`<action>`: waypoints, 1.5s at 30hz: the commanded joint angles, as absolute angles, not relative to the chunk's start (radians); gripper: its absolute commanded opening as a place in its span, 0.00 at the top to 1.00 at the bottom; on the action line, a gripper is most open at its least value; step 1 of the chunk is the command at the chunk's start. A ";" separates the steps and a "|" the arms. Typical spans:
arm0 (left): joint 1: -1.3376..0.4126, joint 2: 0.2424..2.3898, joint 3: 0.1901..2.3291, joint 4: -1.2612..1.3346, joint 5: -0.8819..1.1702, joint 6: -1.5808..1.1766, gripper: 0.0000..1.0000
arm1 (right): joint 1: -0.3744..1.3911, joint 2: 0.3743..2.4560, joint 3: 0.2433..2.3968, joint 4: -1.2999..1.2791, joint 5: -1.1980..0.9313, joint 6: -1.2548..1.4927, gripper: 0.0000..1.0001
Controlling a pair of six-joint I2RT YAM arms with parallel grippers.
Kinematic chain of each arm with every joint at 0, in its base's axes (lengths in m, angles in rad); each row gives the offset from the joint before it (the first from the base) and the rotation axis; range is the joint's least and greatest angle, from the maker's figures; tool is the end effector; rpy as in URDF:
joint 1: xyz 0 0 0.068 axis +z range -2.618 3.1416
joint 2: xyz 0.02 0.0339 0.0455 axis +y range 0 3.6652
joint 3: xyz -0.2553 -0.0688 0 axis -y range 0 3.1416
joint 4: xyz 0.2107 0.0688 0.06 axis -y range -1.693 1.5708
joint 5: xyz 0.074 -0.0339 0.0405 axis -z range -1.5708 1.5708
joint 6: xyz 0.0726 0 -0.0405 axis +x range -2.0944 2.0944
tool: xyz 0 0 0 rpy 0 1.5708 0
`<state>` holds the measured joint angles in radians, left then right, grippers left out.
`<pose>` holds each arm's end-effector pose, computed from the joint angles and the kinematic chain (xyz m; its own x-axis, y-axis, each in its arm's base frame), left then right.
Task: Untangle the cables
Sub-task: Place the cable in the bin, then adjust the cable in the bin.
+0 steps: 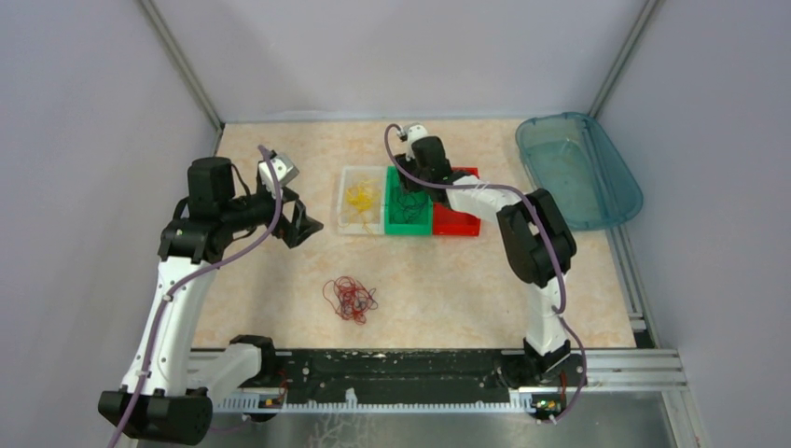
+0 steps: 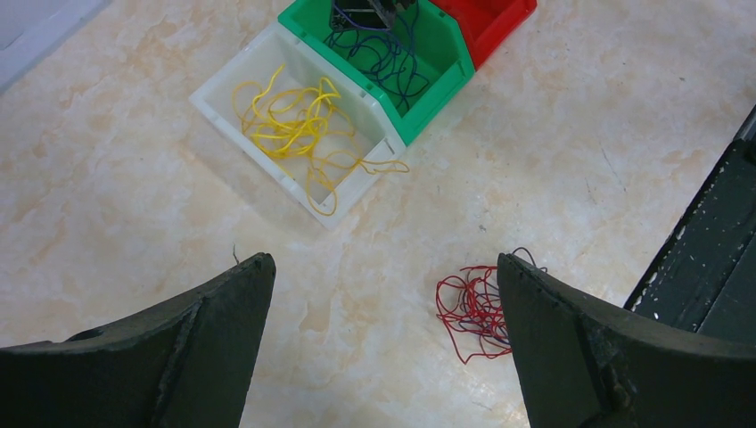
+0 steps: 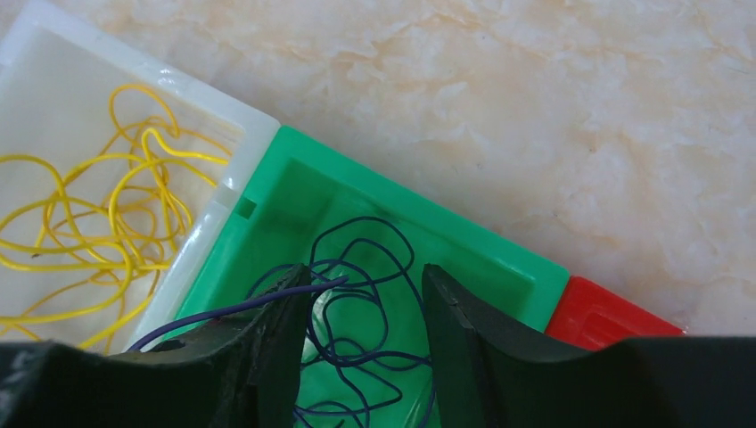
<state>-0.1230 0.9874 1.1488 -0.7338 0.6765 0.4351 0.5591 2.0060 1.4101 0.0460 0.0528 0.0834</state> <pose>0.1805 -0.0681 0.3489 -0.2270 0.3592 -0.9052 0.7870 0.6152 0.0468 0.3925 0.2411 0.1998 -0.4824 -0.2037 -0.8519 -0.4529 0.8905 0.0435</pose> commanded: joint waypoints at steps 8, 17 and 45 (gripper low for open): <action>-0.127 0.984 1.182 -0.727 0.693 0.447 0.00 | 0.550 1.846 1.521 -0.113 0.011 0.001 0.49; -0.128 0.986 1.202 -0.723 0.696 0.439 0.00 | 0.519 1.861 1.665 -0.297 -0.052 -0.031 0.48; -0.127 1.000 1.200 -0.705 0.706 0.419 0.00 | 0.685 1.609 1.221 -0.018 -0.172 0.193 0.40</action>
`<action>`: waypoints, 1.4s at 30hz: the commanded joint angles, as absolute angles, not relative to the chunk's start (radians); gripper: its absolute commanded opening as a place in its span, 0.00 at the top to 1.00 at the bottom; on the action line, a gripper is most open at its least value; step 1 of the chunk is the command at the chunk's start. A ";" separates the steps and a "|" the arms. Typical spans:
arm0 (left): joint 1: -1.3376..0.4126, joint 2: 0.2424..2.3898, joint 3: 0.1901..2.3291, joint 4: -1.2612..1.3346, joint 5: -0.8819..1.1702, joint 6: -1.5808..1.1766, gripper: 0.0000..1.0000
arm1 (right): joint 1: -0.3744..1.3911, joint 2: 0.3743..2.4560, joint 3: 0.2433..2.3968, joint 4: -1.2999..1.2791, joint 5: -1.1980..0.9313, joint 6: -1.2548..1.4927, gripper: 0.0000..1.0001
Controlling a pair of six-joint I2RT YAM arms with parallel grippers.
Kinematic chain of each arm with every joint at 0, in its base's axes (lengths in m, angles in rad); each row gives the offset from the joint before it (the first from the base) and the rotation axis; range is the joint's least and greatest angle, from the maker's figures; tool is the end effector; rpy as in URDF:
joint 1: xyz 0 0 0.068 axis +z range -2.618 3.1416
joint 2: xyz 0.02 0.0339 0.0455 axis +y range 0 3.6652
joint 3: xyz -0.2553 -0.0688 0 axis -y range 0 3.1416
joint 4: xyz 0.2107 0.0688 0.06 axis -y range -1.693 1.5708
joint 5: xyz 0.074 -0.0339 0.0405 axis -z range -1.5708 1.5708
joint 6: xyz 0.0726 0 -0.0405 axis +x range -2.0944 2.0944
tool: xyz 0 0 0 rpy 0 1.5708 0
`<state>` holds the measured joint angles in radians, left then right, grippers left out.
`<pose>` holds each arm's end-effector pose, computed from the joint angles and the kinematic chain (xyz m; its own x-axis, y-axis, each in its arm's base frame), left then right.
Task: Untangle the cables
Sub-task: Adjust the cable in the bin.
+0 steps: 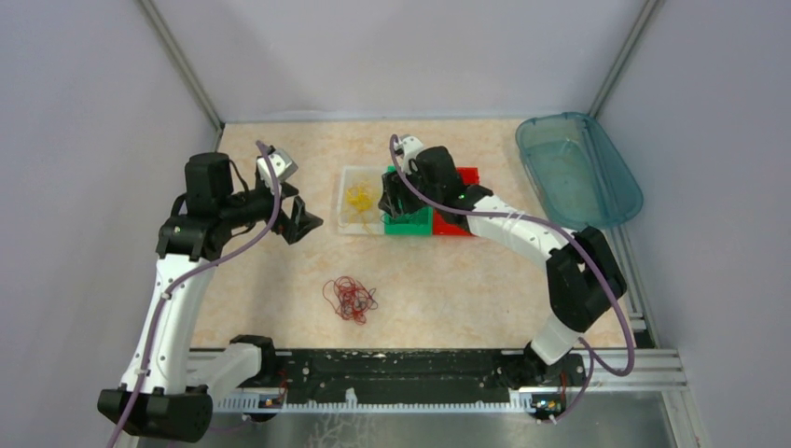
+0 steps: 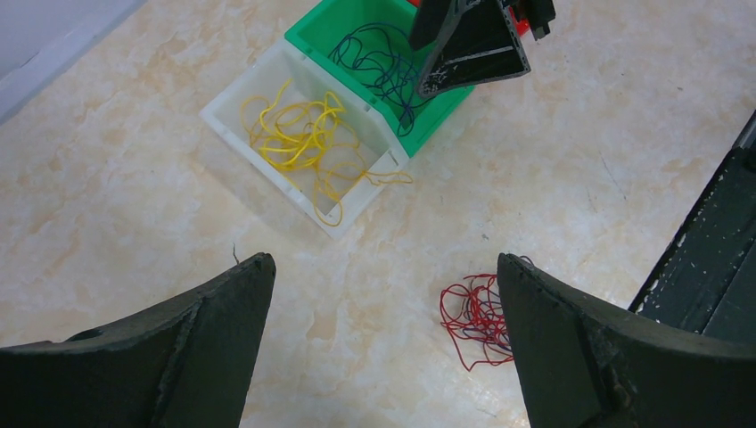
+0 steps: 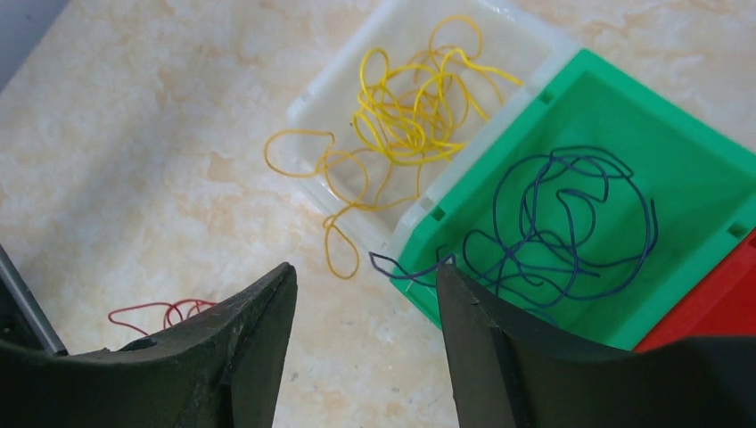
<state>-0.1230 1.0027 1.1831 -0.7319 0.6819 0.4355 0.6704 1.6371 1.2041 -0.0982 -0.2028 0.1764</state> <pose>0.1831 -0.0687 0.3572 -0.2065 0.3556 -0.9116 0.7888 0.6118 0.0599 0.2875 0.2466 0.2608 -0.5215 -0.1941 -0.8309 -0.6634 0.7046 0.2518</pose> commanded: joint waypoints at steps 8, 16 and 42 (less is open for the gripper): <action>-0.127 0.982 1.199 -0.718 0.684 0.437 0.00 | 0.693 1.602 1.237 -0.054 -0.135 0.190 0.44; -0.128 0.988 1.188 -0.707 0.698 0.433 0.00 | 0.722 1.569 1.245 -0.141 -0.118 0.292 0.51; -0.127 0.969 1.181 -0.720 0.687 0.454 0.00 | 0.671 1.799 1.326 -0.002 -0.002 0.434 0.64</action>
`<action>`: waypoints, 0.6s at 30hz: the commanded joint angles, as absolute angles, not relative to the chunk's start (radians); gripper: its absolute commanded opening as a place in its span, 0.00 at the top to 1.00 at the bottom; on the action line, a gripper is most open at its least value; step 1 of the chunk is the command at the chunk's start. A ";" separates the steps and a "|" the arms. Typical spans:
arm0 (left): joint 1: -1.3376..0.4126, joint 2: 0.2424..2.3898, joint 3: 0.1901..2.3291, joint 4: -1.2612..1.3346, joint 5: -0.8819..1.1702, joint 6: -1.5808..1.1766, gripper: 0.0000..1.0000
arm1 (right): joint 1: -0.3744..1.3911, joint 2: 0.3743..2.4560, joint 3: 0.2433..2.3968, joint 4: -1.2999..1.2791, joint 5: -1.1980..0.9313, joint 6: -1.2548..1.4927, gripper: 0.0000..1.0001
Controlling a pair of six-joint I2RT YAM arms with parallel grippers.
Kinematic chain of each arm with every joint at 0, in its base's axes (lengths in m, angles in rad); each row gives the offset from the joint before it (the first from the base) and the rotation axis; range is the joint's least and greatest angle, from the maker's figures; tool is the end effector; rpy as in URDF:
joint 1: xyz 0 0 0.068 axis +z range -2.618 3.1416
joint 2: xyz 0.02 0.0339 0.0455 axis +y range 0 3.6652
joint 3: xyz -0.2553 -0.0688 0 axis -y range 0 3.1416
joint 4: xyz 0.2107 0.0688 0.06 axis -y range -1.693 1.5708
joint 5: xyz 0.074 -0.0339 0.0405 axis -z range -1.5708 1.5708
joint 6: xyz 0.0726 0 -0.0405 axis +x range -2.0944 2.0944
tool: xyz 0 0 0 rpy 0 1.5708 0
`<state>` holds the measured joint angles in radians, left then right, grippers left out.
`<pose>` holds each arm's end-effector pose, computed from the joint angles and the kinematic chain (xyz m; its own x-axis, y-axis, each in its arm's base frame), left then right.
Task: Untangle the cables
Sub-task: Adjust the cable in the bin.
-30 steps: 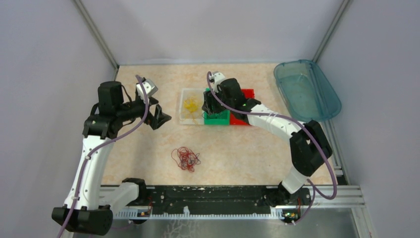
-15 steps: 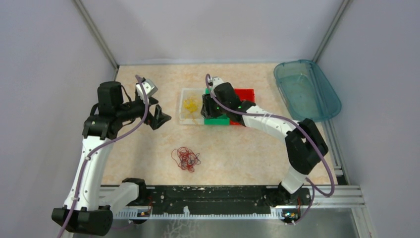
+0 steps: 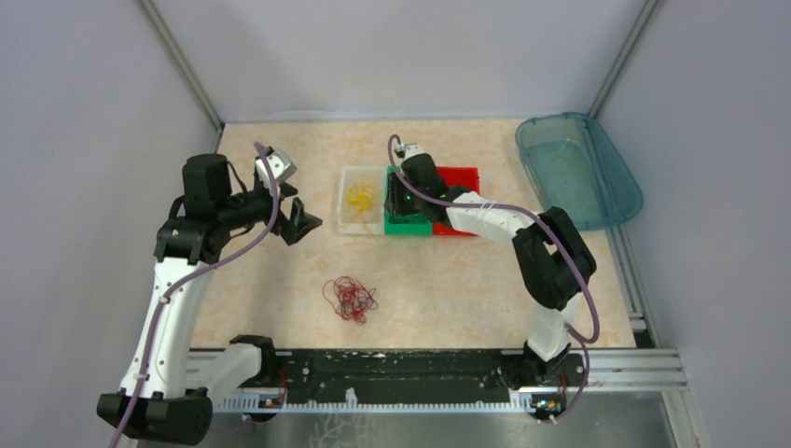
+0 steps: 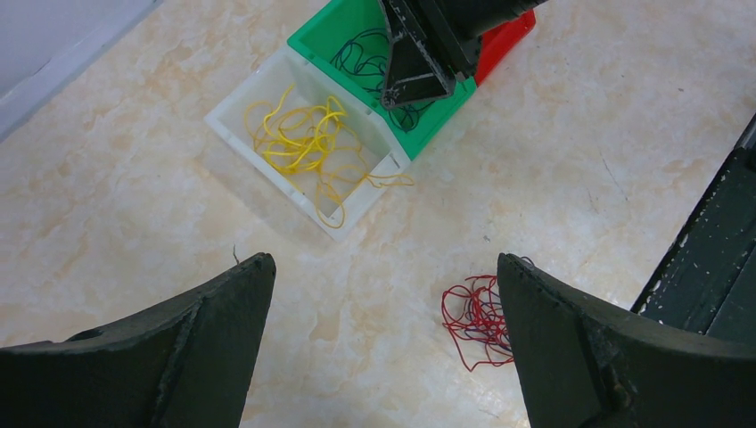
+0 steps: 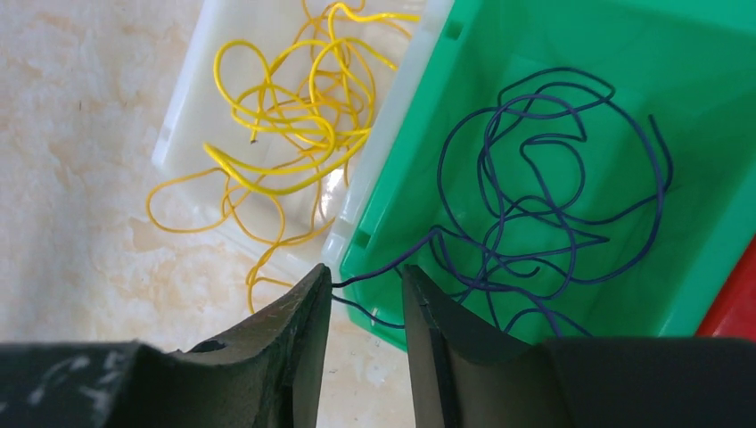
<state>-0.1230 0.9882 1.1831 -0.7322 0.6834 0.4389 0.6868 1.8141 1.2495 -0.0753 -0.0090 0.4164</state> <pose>0.1795 -0.0684 0.3597 -0.1906 0.3556 -0.9150 0.7893 0.6097 0.0725 0.3160 0.2600 0.2117 -0.6810 -0.0354 -0.7314 -0.3982 0.8561 0.3294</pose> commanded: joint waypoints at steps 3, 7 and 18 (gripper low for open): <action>-0.128 0.969 1.181 -0.719 0.692 0.452 0.00 | 0.649 1.799 1.327 0.008 -0.016 0.443 0.72; -0.129 0.972 1.188 -0.720 0.690 0.452 0.00 | 0.622 1.822 1.350 0.005 -0.012 0.445 0.84; -0.127 0.976 1.200 -0.727 0.675 0.457 0.00 | 0.570 1.979 1.457 -0.040 -0.031 0.420 0.90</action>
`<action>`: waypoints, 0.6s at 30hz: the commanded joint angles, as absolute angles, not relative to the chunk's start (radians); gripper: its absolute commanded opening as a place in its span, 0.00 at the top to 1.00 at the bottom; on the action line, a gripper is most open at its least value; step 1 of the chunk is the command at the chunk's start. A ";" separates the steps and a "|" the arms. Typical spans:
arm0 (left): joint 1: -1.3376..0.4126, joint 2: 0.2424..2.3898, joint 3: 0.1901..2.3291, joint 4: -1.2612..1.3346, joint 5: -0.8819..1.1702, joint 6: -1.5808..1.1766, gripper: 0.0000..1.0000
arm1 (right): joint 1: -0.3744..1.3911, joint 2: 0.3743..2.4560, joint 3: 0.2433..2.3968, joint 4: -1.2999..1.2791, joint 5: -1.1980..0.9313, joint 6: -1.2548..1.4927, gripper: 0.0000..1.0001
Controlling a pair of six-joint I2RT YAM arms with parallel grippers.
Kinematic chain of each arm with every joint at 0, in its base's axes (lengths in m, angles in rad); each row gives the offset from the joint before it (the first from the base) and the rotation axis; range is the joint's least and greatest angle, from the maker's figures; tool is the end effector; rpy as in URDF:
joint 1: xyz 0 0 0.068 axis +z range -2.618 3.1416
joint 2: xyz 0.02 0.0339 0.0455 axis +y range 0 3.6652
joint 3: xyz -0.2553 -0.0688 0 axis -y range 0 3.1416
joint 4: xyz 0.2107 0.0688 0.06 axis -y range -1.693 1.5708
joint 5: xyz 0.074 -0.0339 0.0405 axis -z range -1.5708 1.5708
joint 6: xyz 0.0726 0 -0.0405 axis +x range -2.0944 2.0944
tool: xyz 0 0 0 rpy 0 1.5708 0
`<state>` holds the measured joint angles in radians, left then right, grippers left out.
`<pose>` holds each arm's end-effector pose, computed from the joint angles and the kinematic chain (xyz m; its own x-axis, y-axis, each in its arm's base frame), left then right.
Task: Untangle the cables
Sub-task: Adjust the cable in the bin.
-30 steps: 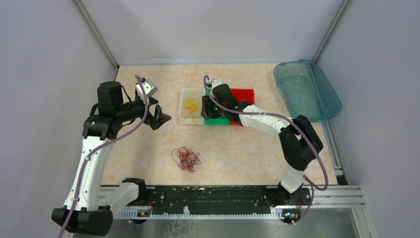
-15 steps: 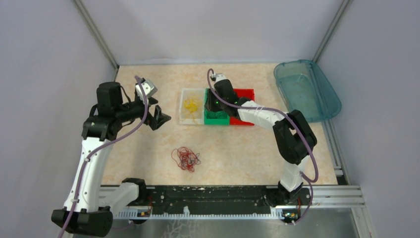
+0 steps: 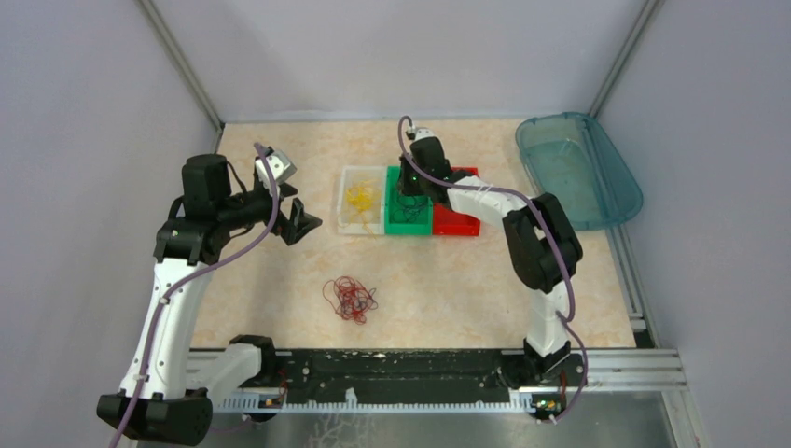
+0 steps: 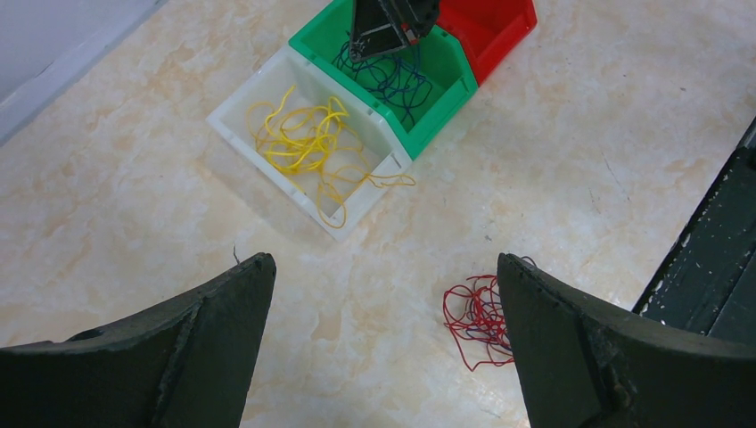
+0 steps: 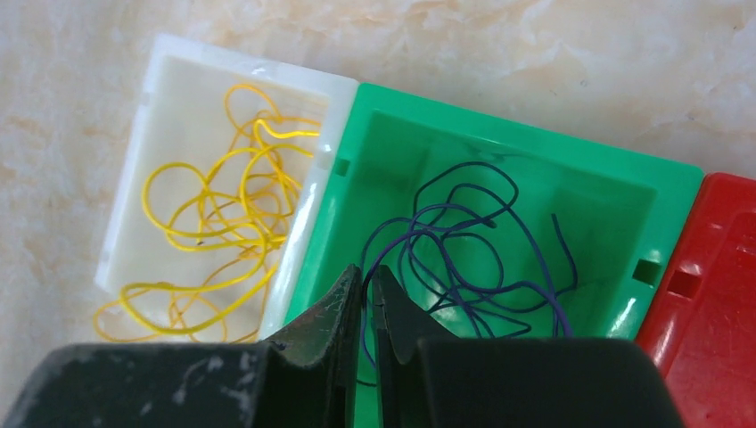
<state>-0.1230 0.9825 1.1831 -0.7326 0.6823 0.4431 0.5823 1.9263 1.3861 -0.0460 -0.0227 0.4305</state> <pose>0.1782 -0.0682 0.3605 -0.1828 0.3579 -0.9157 0.7891 0.6090 0.0805 0.3687 0.2447 0.2148 -0.6559 0.0676 -0.7518 -0.3212 0.8763 0.3591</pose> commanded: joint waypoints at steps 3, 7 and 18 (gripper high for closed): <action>-0.127 0.979 1.203 -0.727 0.676 0.459 0.00 | 0.568 2.026 1.494 -0.069 -0.029 0.403 0.91; -0.127 0.982 1.204 -0.726 0.682 0.458 0.00 | 0.568 2.052 1.491 -0.067 -0.019 0.389 0.91; -0.127 0.987 1.210 -0.724 0.694 0.452 0.00 | 0.580 1.955 1.512 -0.105 -0.041 0.348 0.68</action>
